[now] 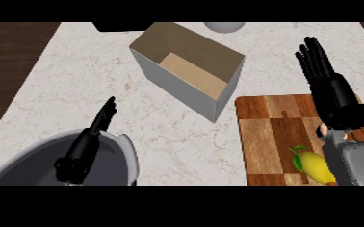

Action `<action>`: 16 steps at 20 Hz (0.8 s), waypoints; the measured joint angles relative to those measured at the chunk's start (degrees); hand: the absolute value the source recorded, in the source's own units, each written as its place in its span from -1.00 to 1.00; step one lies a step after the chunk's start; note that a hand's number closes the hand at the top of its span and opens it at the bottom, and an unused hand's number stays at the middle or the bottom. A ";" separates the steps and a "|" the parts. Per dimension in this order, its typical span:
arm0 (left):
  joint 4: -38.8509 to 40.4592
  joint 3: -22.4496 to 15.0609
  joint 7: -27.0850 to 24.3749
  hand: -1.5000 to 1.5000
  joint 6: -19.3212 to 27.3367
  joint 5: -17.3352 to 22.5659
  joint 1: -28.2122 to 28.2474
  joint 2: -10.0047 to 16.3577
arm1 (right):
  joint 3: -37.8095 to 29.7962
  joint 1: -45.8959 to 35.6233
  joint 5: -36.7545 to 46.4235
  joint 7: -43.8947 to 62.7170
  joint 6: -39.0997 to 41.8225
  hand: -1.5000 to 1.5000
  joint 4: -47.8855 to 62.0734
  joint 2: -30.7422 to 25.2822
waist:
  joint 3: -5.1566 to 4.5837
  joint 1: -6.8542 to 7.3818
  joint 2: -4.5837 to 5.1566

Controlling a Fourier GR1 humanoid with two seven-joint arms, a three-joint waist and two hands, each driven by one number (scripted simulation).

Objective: Pick the lemon from the cutting board and place it in the cardboard box

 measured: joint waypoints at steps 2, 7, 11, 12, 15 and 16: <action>-4.02 -0.25 0.58 0.00 0.79 0.38 1.73 0.97 | 1.15 -0.31 -1.23 -0.19 2.23 -1.00 -0.41 0.44 | -0.74 0.14 0.19; -8.98 0.08 1.32 0.00 4.37 -0.16 2.54 0.99 | 8.51 -3.94 -0.30 1.80 12.48 1.00 -2.38 -3.14 | -2.37 1.28 0.65; -10.90 0.94 3.42 0.00 6.92 -0.43 3.32 1.40 | 11.41 -2.09 6.89 1.61 12.01 -1.00 -1.43 -6.21 | -2.49 -0.24 1.03; -11.06 1.59 3.99 0.00 7.20 -0.17 3.37 1.37 | 11.35 -1.08 6.85 0.82 12.08 -1.00 -1.00 -6.11 | -2.37 -0.67 1.10; -12.30 2.83 6.67 0.00 7.61 0.49 2.94 1.81 | 10.33 0.21 5.65 -1.81 14.44 -1.00 0.32 -7.29 | -2.08 -1.41 1.20; -12.57 3.10 7.79 0.00 7.51 0.69 2.56 2.47 | 10.42 -0.13 5.87 -2.34 15.51 -1.00 0.26 -8.14 | -2.10 -1.54 1.23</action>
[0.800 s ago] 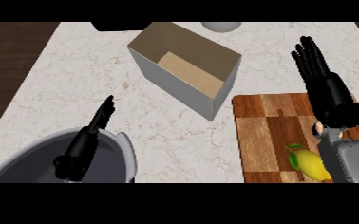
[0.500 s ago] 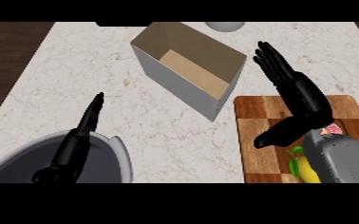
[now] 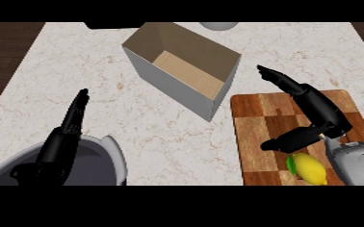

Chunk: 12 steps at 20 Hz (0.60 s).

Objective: Pick the lemon from the cutting board and place it in the cardboard box

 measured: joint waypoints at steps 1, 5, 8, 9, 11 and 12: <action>0.14 0.11 0.36 0.00 0.21 -0.21 -0.15 0.38 | 0.21 -0.31 0.59 -0.76 1.31 -1.00 0.08 -1.26 | -0.04 -0.08 0.05; 0.92 1.06 2.03 0.00 0.55 -1.28 -1.68 2.20 | 1.86 -3.25 5.48 -1.59 6.67 -1.00 -0.36 -8.40 | -0.97 0.10 0.29; 1.70 1.36 2.71 0.00 0.63 -2.06 -2.85 2.84 | 3.38 -5.90 9.13 -1.73 11.84 -1.00 -0.78 -14.49 | -1.42 0.24 0.38; 1.89 1.23 2.99 0.00 0.80 -2.38 -3.07 2.73 | 4.30 -6.88 10.43 -1.57 13.79 -1.00 -1.04 -16.37 | -1.47 0.33 0.39; 2.04 1.43 3.10 0.00 0.78 -2.64 -3.32 2.79 | 6.31 -8.42 12.80 -0.91 17.86 -1.00 -2.17 -20.06 | -1.56 0.44 0.32; 2.22 1.59 3.03 0.00 0.62 -2.68 -3.48 2.82 | 7.61 -9.11 14.04 -0.28 19.89 -1.00 -2.78 -21.59 | -1.58 0.49 0.31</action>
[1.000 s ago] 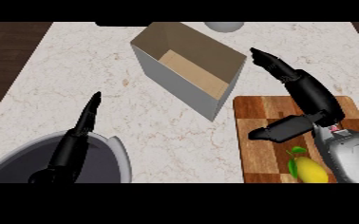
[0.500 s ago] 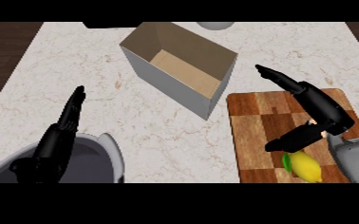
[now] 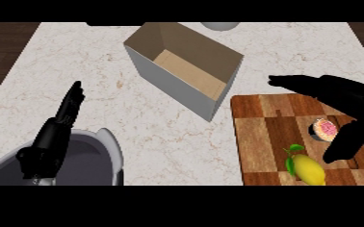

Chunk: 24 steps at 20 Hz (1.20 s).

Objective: Pick the lemon from the cutting board and place it in the cardboard box

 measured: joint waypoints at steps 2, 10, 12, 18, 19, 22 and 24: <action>0.12 0.09 0.18 0.00 0.07 -0.34 -0.12 -0.15 | 2.22 -1.47 1.91 1.17 4.37 -1.00 -1.48 -3.09 | -0.07 0.03 -0.06; 1.47 1.71 0.32 0.00 -0.76 -0.51 -0.21 -0.33 | 8.71 -2.25 6.06 8.23 14.58 -1.00 -6.92 -5.41 | 0.25 -0.59 -0.36; 2.20 1.81 -0.38 0.00 -0.84 -0.87 -0.12 -0.61 | 9.44 -1.33 7.31 9.85 14.89 -1.00 -8.23 -5.21 | 0.42 -0.85 -0.47; 2.14 2.29 -0.65 0.00 -0.86 -1.79 -0.09 -0.96 | 10.91 1.87 11.19 13.91 13.78 -1.00 -10.07 -3.02 | 0.38 -0.88 -0.46; 2.24 2.31 -0.76 0.00 -0.82 -2.05 -0.03 -0.98 | 10.54 2.39 11.57 13.94 13.66 -1.00 -10.49 -3.28 | 0.39 -0.94 -0.47; 2.18 2.54 -0.60 0.00 -1.37 -2.14 -0.11 -0.95 | 10.41 3.03 12.99 14.85 14.02 -1.00 -10.41 -3.07 | 0.33 -0.85 -0.43; 2.30 2.64 -1.62 0.00 -1.37 -2.28 0.18 -1.18 | 10.47 4.25 14.32 14.57 13.54 -1.00 -10.74 -3.33 | 0.33 -0.91 -0.44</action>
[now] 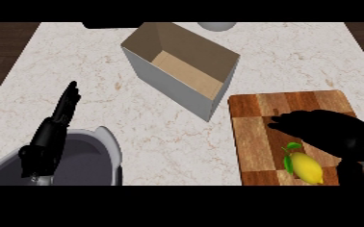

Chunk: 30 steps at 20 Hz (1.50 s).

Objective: Pick the lemon from the cutting board and place it in the cardboard box

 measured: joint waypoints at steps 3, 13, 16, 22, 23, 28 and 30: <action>0.41 0.10 0.64 0.00 -0.03 -0.33 -0.47 -0.04 | 0.65 0.84 2.25 -0.14 -0.65 -1.00 0.52 0.65 | 0.09 0.11 0.01; 0.59 0.93 0.79 0.00 -0.96 -0.60 -0.71 -0.38 | -0.11 3.74 6.14 -2.33 -2.04 -1.00 1.08 1.68 | 0.05 0.21 0.02; 0.74 0.99 0.44 0.00 -0.95 -0.97 -0.65 -0.49 | 0.23 4.58 7.51 -2.64 -2.48 -1.00 1.53 2.55 | 0.05 0.22 0.00; 1.07 1.35 -0.08 0.00 -1.44 -1.21 -0.72 -0.72 | 0.24 5.82 10.12 -3.56 -4.15 -1.00 2.72 4.31 | 0.10 0.25 -0.01; 0.50 1.51 0.85 0.00 -1.52 -1.22 -0.78 -0.57 | 0.04 5.63 10.22 -3.64 -3.79 -1.00 3.11 4.56 | -0.01 0.33 0.03; 0.92 2.13 1.15 0.00 -2.33 -0.92 -0.95 -0.65 | 0.21 6.96 12.09 -4.44 -4.23 -1.00 3.26 5.16 | 0.06 0.22 0.01; 0.77 2.19 1.01 0.00 -2.29 -1.24 -0.95 -0.90 | 0.79 7.02 13.65 -5.35 -5.07 -1.00 4.74 5.64 | -0.02 0.36 0.07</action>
